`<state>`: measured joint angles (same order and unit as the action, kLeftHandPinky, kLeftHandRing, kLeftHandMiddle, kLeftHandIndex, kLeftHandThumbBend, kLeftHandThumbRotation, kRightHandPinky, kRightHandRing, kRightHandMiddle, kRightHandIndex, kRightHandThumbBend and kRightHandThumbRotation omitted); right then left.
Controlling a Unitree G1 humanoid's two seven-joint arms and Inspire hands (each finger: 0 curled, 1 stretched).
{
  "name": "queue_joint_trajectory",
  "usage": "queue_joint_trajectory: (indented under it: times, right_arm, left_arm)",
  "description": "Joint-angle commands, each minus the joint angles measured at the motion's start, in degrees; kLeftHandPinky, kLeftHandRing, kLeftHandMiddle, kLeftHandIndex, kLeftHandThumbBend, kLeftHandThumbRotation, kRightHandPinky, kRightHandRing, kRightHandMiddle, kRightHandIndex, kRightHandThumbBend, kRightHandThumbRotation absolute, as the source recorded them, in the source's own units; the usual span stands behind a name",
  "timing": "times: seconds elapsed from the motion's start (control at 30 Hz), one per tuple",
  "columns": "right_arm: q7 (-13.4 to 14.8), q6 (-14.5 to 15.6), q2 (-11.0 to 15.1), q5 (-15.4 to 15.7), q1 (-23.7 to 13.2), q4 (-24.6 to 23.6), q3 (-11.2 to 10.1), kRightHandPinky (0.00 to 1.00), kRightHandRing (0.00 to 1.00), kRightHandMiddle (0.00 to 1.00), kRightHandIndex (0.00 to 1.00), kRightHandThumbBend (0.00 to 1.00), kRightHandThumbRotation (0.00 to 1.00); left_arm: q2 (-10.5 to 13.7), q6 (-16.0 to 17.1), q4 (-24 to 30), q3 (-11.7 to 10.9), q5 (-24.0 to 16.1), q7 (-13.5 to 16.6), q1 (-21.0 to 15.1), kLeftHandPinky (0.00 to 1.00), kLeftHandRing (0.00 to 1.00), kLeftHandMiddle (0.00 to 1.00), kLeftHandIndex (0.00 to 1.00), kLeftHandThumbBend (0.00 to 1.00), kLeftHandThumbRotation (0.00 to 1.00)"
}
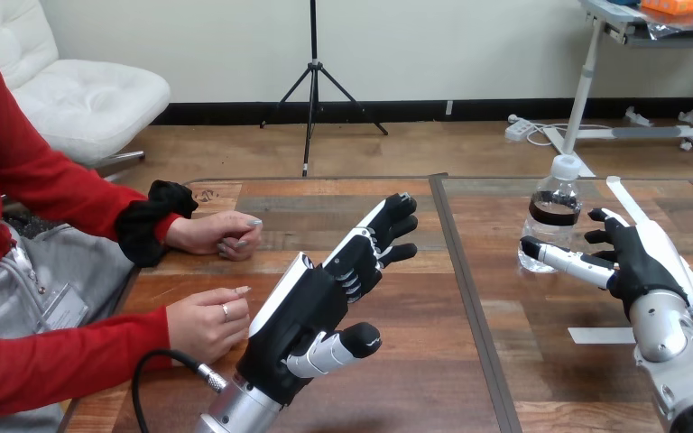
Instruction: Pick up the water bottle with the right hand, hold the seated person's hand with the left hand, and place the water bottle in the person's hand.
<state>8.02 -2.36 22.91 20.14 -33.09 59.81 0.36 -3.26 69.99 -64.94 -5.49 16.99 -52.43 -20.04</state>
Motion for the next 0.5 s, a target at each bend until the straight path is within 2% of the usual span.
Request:
queue_joint_trajectory:
  times: [0.0, 0.47]
  right_arm:
    - [1.01, -1.72, 1.33, -0.12, -6.04, 1.15, 0.81, 0.65, 0.80, 0.87, 0.93, 1.00, 0.57]
    - [1.53, -2.40, 0.71, -0.22, -8.70, 4.56, 1.64, 0.63, 0.78, 0.86, 0.94, 1.00, 0.59]
  left_arm:
    - [-0.68, 0.86, 1.83, -0.30, 1.06, -0.17, -2.59, 0.89, 0.96, 0.97, 0.96, 1.00, 0.78]
    - [-0.44, 0.36, 1.99, -0.21, 1.57, -0.84, -2.81, 0.89, 0.96, 0.97, 0.96, 1.00, 0.78]
